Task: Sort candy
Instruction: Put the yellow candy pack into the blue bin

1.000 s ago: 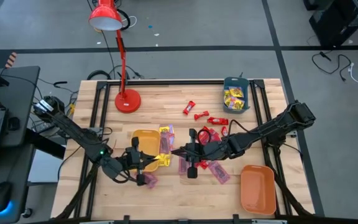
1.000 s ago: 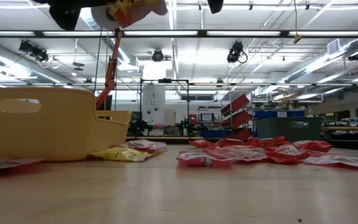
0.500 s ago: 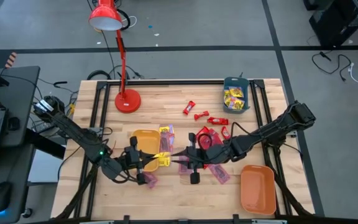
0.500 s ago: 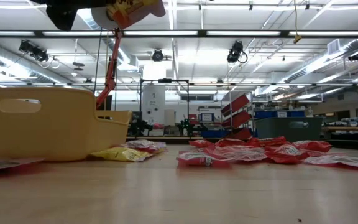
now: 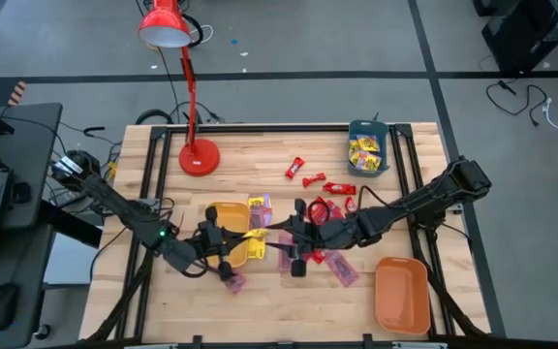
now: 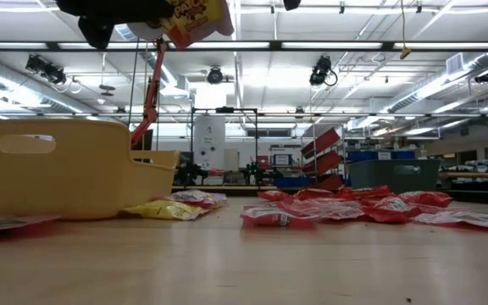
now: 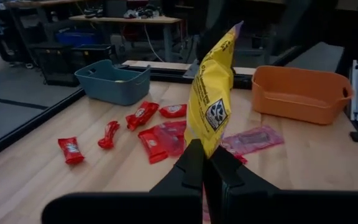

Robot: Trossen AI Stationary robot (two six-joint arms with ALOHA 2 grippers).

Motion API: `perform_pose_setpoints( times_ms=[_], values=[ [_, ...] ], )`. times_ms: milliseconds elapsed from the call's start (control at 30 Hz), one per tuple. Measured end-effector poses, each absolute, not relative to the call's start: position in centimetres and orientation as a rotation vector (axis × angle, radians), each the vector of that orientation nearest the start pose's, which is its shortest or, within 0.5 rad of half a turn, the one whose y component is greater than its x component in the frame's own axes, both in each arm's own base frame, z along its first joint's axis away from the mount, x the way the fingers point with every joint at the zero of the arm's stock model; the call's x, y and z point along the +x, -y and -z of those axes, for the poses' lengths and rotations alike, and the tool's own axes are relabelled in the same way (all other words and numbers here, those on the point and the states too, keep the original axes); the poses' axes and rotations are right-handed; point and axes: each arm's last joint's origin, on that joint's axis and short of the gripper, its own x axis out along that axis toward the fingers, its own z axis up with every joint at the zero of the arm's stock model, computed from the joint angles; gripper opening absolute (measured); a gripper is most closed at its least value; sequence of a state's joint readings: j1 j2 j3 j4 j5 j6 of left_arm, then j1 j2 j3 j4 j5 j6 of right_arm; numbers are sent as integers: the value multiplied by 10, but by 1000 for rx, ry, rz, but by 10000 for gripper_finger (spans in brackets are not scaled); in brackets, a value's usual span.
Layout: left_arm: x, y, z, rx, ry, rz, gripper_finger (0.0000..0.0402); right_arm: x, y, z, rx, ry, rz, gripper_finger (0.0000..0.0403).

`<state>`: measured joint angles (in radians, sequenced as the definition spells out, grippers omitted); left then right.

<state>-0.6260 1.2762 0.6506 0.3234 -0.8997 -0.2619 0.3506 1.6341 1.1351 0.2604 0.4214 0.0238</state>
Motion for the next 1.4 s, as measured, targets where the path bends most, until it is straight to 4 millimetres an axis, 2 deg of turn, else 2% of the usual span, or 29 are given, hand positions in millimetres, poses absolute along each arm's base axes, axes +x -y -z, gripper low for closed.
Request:
perform_pose_setpoints(
  times_ms=[133, 367, 467, 600, 633, 1400],
  values=[
    [229, 129, -238, -65, -179, -229, 0, 356, -110, -280, -64, -221, 92, 161],
    [231, 126, -239, -48, -180, -228, 0, 356, -107, -280, -63, -222, 95, 138],
    [231, 126, -239, -47, -180, -229, 0, 356, -108, -279, -67, -228, 94, 97],
    [231, 126, -239, -47, -180, -229, 0, 356, -109, -279, -104, -230, 85, 17],
    [231, 126, -239, -47, -180, -229, 0, 356, -110, -280, -110, -230, 83, 9],
    [220, 138, -232, -11, -228, -210, 0, 353, -112, -280, -72, -236, 90, 2]
  ],
)
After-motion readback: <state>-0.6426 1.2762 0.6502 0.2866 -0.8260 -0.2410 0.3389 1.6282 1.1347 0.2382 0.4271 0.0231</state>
